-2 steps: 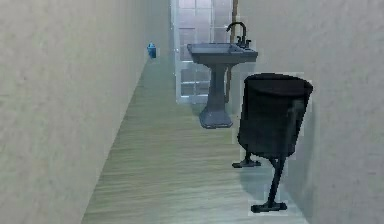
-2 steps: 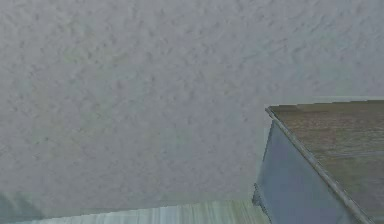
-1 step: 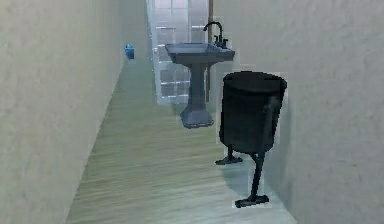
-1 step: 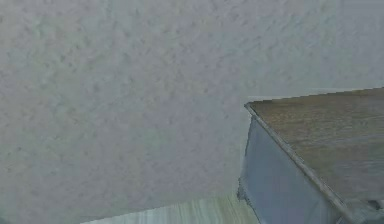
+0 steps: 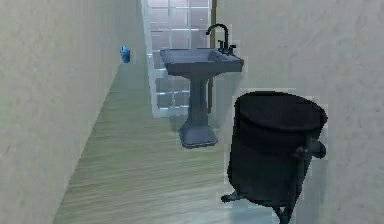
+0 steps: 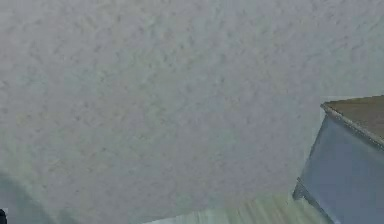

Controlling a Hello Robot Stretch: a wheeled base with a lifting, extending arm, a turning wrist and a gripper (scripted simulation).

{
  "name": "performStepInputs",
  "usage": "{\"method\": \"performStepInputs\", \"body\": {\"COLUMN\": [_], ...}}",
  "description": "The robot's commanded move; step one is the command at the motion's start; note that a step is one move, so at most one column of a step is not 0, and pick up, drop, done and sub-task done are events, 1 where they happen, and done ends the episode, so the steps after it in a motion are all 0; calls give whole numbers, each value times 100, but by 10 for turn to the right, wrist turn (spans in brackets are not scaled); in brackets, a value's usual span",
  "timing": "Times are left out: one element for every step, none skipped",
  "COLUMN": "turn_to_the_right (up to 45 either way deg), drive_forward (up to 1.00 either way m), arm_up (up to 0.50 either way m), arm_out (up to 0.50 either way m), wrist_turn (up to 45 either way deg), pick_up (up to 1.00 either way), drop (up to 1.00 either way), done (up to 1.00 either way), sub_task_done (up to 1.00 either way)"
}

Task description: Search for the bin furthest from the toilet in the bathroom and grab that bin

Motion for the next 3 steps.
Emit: {"method": "performStepInputs", "body": {"turn_to_the_right": [-270,0,0], "drive_forward": [0,100,70], "arm_up": [0,0,0], "arm_out": [0,0,0], "wrist_turn": [0,0,0], "pick_up": [0,0,0], "drop": [0,0,0], "done": [0,0,0], "sub_task_done": [0,0,0]}}
